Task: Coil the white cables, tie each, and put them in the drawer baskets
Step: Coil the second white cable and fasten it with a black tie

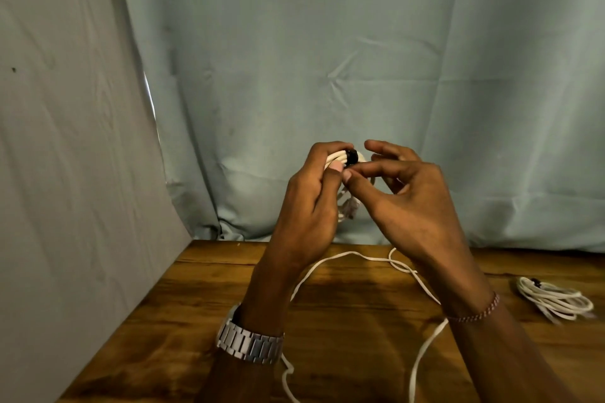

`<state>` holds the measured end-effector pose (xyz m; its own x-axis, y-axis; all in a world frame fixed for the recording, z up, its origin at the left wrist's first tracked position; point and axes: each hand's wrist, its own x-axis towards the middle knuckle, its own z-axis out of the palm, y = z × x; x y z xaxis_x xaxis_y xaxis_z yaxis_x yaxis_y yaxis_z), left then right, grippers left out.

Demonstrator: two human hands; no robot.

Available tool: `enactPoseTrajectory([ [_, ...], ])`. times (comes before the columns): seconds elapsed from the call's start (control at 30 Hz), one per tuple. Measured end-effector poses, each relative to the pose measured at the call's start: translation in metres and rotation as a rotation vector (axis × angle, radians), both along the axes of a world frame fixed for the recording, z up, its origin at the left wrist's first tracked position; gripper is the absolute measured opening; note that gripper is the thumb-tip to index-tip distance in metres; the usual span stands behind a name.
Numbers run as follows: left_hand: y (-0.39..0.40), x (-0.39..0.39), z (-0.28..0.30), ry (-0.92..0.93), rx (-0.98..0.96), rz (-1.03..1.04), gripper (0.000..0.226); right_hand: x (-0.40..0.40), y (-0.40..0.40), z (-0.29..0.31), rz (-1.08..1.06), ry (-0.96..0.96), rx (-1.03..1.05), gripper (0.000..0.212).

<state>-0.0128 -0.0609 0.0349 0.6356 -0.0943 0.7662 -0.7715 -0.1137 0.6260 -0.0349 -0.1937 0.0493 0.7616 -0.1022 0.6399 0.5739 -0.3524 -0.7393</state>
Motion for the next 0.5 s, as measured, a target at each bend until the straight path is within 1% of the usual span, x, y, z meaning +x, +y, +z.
enactPoseTrajectory([
  [0.13, -0.001, 0.0, -0.001, -0.069, 0.001, 0.022, 0.032, 0.001, 0.001, 0.002, 0.145, 0.111, 0.239, 0.004],
  [0.2, -0.003, -0.001, -0.001, -0.093, 0.002, 0.025, 0.032, 0.003, 0.002, 0.0, 0.18, 0.133, 0.339, 0.004],
  [0.27, -0.003, 0.0, -0.001, -0.1, 0.003, 0.023, 0.032, 0.006, 0.002, -0.001, 0.189, 0.145, 0.394, 0.005],
  [0.4, -0.002, -0.001, -0.002, -0.064, 0.013, -0.012, 0.03, 0.011, 0.004, -0.004, 0.205, 0.156, 0.402, 0.003],
  [0.5, 0.006, 0.002, 0.0, -0.037, 0.096, 0.015, 0.031, 0.014, 0.003, -0.007, 0.219, 0.133, 0.295, 0.008],
])
